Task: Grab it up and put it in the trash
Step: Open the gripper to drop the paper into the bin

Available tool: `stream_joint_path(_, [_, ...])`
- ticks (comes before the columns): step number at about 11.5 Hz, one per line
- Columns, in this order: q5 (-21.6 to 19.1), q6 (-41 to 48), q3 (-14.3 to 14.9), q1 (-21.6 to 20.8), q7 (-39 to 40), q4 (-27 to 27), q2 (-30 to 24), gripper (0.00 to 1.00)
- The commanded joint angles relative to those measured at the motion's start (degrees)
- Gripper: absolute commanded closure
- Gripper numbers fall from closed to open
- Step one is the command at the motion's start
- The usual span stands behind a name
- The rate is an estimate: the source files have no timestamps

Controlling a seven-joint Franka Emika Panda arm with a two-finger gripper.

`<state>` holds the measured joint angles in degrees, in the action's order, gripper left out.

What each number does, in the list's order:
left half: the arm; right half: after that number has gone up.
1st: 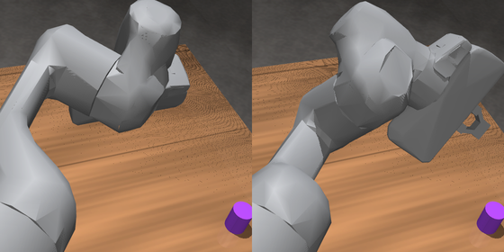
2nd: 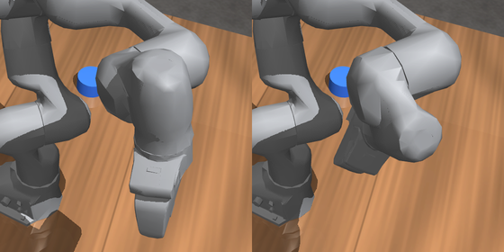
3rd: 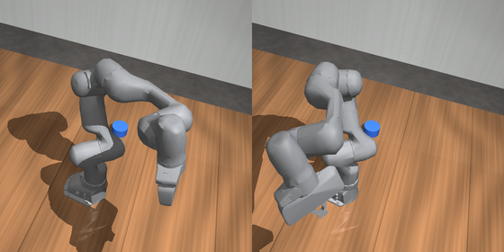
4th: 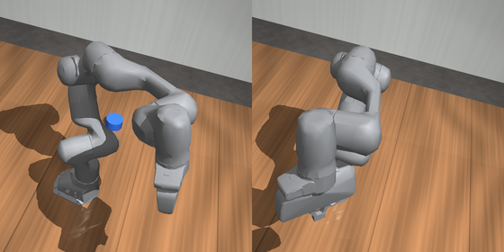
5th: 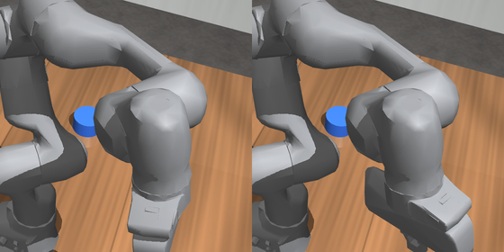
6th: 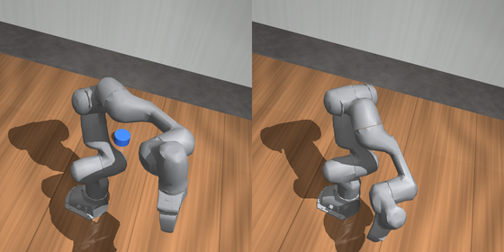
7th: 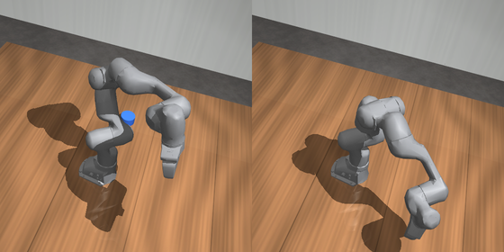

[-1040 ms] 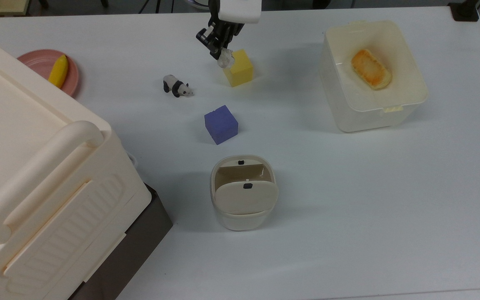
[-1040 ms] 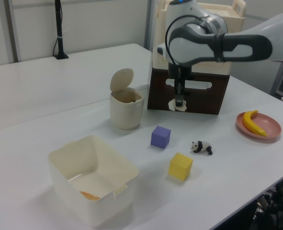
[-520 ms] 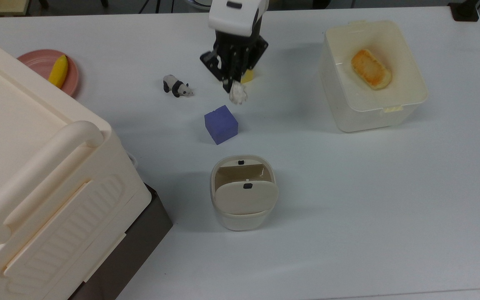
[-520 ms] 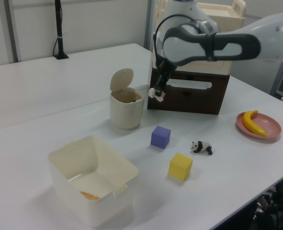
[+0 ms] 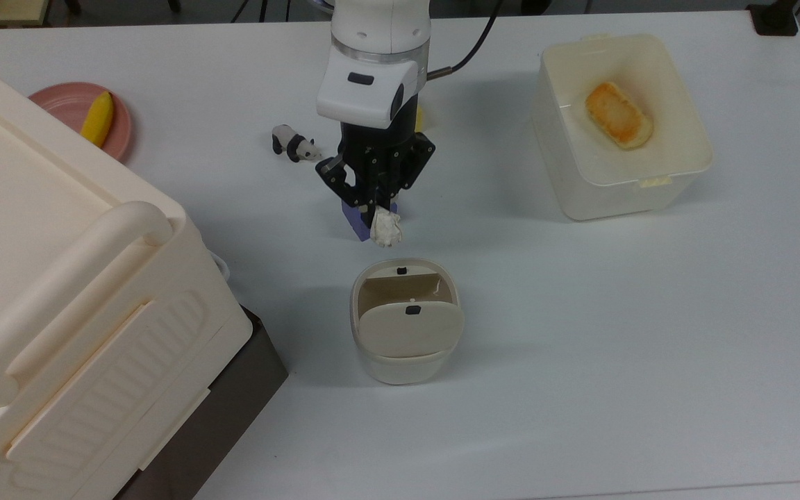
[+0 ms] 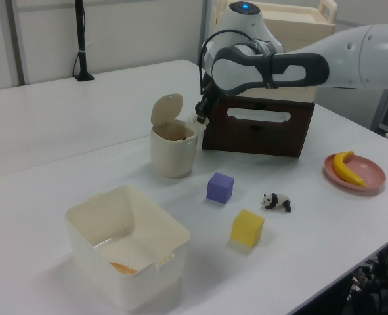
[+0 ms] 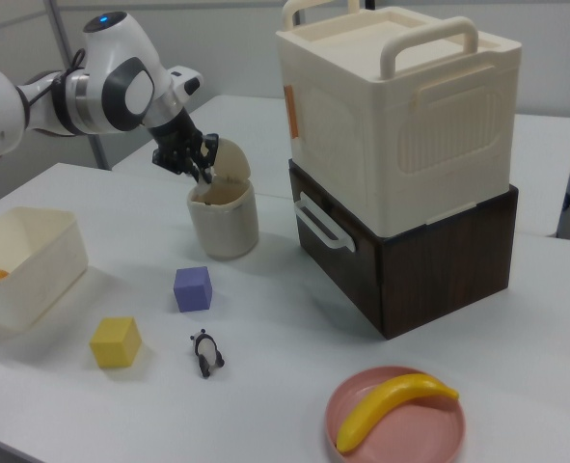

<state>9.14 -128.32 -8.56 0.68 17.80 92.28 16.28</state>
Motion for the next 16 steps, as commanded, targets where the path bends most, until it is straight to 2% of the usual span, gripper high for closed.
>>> stream_joint_path(1, [-1.0,-5.1,0.0,0.5,-0.4,-2.3,2.4,1.0])
stream_joint_path(6, [-1.1,-10.2,-0.4,0.8,0.0,-2.3,3.1,1.0])
stream_joint_path(7, [-1.0,-10.8,-1.2,1.2,0.1,-2.2,3.3,0.8])
stream_joint_path(8, [-0.8,-11.0,-1.3,1.4,0.2,-2.3,3.7,0.3])
stream_joint_path(9, [-0.7,-11.1,-1.3,1.4,0.4,-2.2,3.8,0.24])
stream_joint_path(10, [-0.7,-11.1,-1.5,1.4,0.3,-2.2,3.8,0.0])
stream_joint_path(16, [-0.7,-11.1,-1.8,1.4,0.2,-2.2,4.5,0.0])
